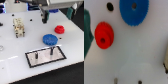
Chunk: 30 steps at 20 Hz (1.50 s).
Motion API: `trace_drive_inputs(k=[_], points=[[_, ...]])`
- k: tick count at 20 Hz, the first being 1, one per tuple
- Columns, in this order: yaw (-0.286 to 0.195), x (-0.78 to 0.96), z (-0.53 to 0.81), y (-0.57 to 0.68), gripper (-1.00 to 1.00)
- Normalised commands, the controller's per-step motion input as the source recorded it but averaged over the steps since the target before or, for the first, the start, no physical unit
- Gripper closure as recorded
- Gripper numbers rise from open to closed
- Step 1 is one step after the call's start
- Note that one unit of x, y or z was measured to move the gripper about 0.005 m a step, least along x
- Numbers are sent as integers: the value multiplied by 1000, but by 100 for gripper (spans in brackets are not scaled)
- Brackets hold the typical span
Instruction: Insert the blue gear onto the right peg, followed by the red gear
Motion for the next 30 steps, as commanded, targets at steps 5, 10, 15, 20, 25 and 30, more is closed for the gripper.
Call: trace_drive_inputs(k=[5,10,15,20,25,30], points=[[0,-245,-562,2,-100],[0,-297,-550,-2,-100],[0,-185,-527,-31,-100],[0,-245,-271,-35,100],[0,-289,-22,0,100],[0,-261,-10,-14,100]])
